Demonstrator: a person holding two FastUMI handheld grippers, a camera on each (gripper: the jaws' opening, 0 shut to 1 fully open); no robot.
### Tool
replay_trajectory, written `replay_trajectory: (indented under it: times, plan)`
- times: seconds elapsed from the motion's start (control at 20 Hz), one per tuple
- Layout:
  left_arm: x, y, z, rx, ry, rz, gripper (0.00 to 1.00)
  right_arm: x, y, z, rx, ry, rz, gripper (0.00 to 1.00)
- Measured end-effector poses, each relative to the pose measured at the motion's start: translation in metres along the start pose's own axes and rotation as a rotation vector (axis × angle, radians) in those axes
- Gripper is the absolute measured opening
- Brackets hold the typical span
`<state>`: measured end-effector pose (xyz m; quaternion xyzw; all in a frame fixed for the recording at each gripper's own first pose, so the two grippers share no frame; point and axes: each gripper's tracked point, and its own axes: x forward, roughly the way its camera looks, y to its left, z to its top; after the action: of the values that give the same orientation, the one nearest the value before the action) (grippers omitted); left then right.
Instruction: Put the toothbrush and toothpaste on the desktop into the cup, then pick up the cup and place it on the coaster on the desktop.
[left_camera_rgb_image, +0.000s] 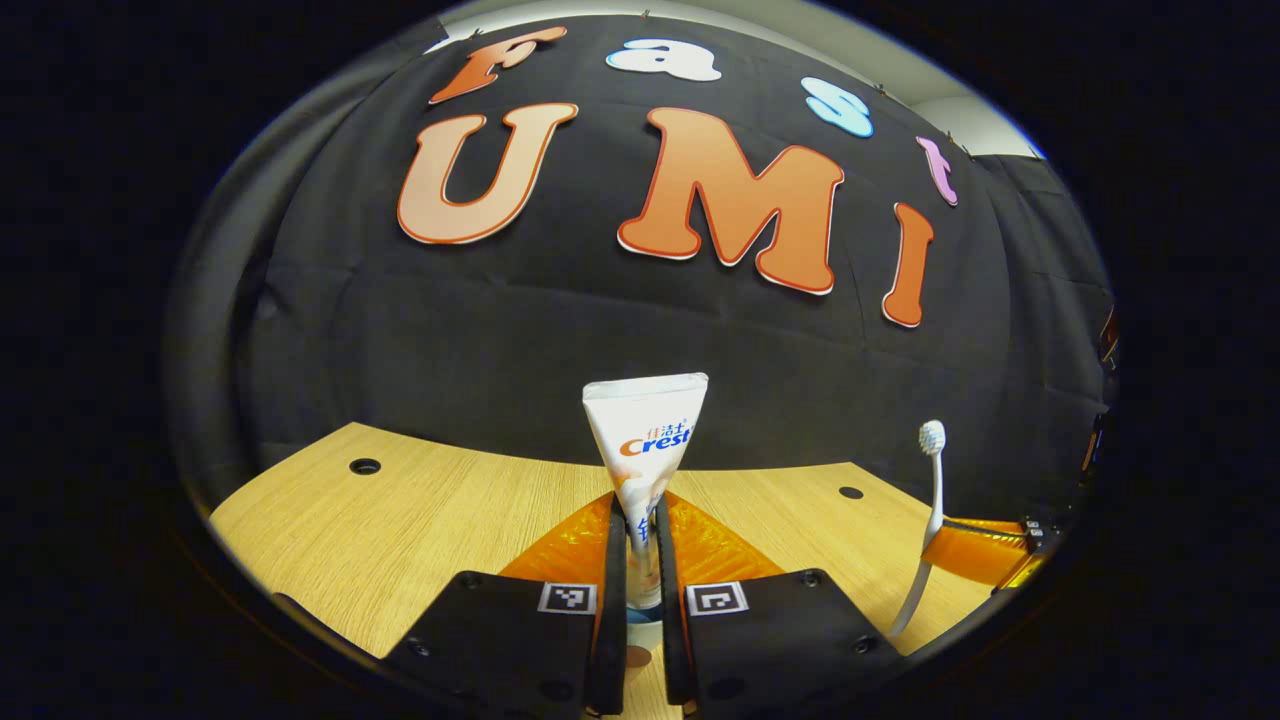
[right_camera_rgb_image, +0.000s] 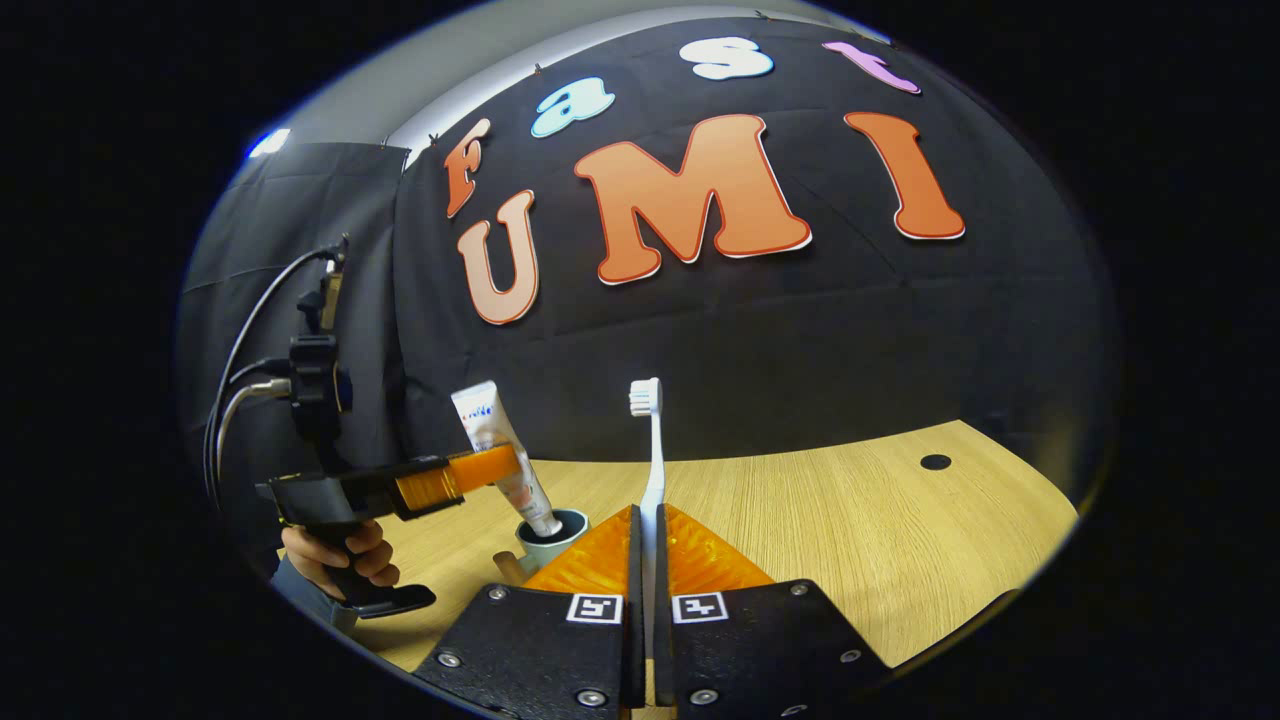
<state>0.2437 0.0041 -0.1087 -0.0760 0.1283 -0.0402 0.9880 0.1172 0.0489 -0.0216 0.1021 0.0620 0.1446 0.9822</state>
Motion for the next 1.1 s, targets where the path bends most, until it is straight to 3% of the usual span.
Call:
replay_trajectory:
  times: [0.45, 0.85, 1.1]
  plan:
    - [0.015, 0.017, -0.039, 0.003, 0.1, 0.025, 0.19, 0.015, 0.025, 0.014, -0.005, -0.041, 0.042, 0.04]
    - [0.022, 0.016, -0.065, 0.005, 0.175, 0.002, 0.2, 0.035, 0.042, 0.011, -0.002, -0.041, 0.057, 0.04]
    - [0.018, 0.017, -0.069, 0.001, 0.191, -0.001, 0.28, 0.046, 0.05, 0.019, -0.018, -0.08, 0.073, 0.04]
